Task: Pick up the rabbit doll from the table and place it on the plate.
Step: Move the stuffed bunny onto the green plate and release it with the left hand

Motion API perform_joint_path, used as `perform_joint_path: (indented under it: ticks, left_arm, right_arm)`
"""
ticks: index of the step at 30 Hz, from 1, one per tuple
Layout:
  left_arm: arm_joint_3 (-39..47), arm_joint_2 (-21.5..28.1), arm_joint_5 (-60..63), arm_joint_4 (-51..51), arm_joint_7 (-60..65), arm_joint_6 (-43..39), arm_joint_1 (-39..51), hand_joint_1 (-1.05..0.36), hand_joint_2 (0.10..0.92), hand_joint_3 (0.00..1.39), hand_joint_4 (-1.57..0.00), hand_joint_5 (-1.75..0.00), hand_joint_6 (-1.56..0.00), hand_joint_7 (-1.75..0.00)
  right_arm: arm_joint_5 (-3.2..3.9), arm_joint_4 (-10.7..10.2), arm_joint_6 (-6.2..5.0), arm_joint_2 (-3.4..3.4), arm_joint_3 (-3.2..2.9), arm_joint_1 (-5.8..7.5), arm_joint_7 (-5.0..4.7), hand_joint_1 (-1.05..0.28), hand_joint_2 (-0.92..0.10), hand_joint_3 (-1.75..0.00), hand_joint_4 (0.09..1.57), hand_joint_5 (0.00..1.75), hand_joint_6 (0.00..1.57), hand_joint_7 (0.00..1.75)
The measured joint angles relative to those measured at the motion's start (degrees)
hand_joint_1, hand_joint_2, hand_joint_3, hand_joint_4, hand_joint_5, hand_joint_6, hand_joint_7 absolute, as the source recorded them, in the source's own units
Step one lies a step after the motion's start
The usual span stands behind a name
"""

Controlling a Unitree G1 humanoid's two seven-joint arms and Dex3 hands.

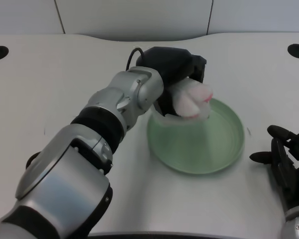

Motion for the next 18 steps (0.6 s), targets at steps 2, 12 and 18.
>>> perform_joint_path:
  ticks: [2, 12, 18]
  left_arm:
    - [0.01, -0.07, 0.0, 0.12, 0.0, 0.05, 0.0, -0.22, 0.445, 0.86, -0.66, -1.65, -0.66, -1.71]
    - [-0.16, -6.87, -0.19, 2.33, 0.11, 1.43, 3.19, -0.23, 0.455, 0.75, -0.79, -1.08, -0.81, -1.2]
    - [-0.53, -7.31, -0.09, 2.72, 0.14, 1.51, 4.45, -0.19, 0.344, 0.97, -0.66, -1.65, -0.69, -1.72]
  right_arm:
    - [0.01, 0.0, -0.01, 0.01, -0.16, 0.0, 0.14, -0.33, -0.92, -0.23, 0.89, 1.11, 0.94, 0.5]
    - [-1.65, -0.16, -1.95, 0.86, 1.0, 0.06, -3.02, -0.35, -0.92, -0.21, 0.89, 1.18, 0.92, 0.59]
    - [-1.26, -0.24, -2.18, 0.9, 1.0, 0.73, -2.33, -0.36, -0.92, -0.17, 0.89, 1.16, 0.89, 0.59]
